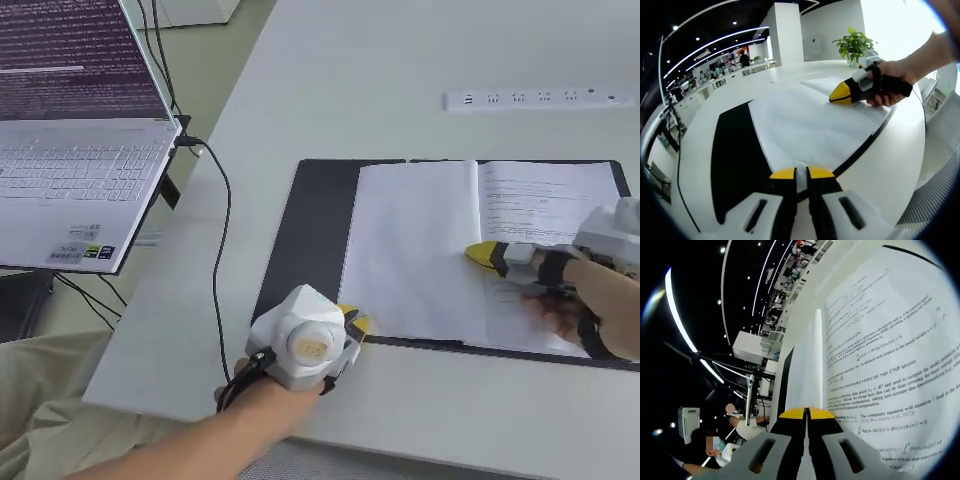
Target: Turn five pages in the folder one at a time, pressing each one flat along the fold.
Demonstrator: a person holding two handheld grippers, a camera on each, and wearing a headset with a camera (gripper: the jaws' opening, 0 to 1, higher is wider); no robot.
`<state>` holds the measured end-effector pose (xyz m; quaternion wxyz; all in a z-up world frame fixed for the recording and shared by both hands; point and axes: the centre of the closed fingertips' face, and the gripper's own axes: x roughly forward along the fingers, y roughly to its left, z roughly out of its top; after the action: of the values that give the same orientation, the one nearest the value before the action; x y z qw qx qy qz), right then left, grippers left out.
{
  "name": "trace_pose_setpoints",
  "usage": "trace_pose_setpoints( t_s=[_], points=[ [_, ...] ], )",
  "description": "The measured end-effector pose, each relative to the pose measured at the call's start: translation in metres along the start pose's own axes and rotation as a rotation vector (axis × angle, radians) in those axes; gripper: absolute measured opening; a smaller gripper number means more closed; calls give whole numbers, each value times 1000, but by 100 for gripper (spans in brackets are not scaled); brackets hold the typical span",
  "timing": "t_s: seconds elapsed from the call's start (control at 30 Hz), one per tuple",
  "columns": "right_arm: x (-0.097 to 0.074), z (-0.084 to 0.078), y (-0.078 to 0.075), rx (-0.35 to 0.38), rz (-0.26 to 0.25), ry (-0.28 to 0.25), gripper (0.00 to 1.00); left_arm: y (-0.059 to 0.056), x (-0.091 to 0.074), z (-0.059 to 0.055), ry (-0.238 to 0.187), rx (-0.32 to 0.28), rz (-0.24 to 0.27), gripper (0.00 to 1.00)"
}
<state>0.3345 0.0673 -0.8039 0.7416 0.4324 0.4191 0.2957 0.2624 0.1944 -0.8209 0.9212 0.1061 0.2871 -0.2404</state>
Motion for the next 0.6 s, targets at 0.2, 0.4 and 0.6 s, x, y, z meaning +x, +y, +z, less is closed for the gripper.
trace_pose_setpoints(
  t_s=[0.2,0.4,0.6],
  points=[
    [-15,-30,4,-16,-5,26,0,0,1,-1,-1,11,2,6],
    [-26,-49,2,-6,-6,31,0,-1,1,-1,-1,17,3,6],
    [-36,-68,1,-7,-6,49,0,-1,0,-1,-3,22,2,6]
  ],
)
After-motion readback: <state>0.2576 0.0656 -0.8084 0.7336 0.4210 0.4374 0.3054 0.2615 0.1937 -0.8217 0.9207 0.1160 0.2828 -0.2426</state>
